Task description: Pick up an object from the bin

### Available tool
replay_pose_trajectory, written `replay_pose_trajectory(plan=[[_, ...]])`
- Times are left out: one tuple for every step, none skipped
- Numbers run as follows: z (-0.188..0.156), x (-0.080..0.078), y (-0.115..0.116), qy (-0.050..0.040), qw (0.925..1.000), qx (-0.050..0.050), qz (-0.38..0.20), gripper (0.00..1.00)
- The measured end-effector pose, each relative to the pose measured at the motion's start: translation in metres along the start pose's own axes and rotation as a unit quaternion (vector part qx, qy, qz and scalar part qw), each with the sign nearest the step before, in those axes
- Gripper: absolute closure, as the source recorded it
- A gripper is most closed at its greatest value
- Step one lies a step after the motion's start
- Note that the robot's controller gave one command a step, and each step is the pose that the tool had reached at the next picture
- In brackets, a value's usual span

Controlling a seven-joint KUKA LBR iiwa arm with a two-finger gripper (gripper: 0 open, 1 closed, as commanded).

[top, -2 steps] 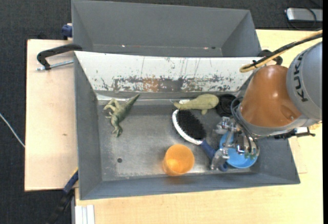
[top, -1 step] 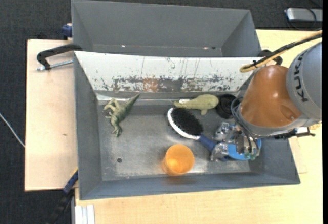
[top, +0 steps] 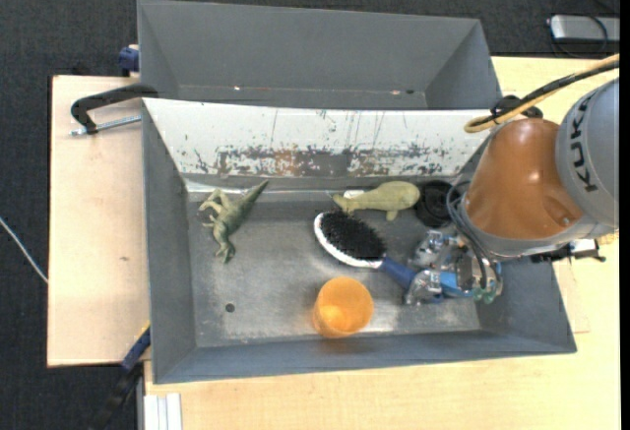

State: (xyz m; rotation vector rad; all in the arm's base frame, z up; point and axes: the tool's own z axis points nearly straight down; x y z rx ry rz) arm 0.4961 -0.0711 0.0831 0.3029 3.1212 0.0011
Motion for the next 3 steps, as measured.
replay_pose_trajectory(plan=[[-0.035, -0.002, 0.001, -0.001, 1.0, 0.0, 0.0, 1.0], [-0.066, -0.003, 0.001, -0.0007, 1.0, 0.0, 0.0, 1.0], [-0.087, -0.005, 0.002, -0.0005, 1.0, 0.0, 0.0, 1.0]])
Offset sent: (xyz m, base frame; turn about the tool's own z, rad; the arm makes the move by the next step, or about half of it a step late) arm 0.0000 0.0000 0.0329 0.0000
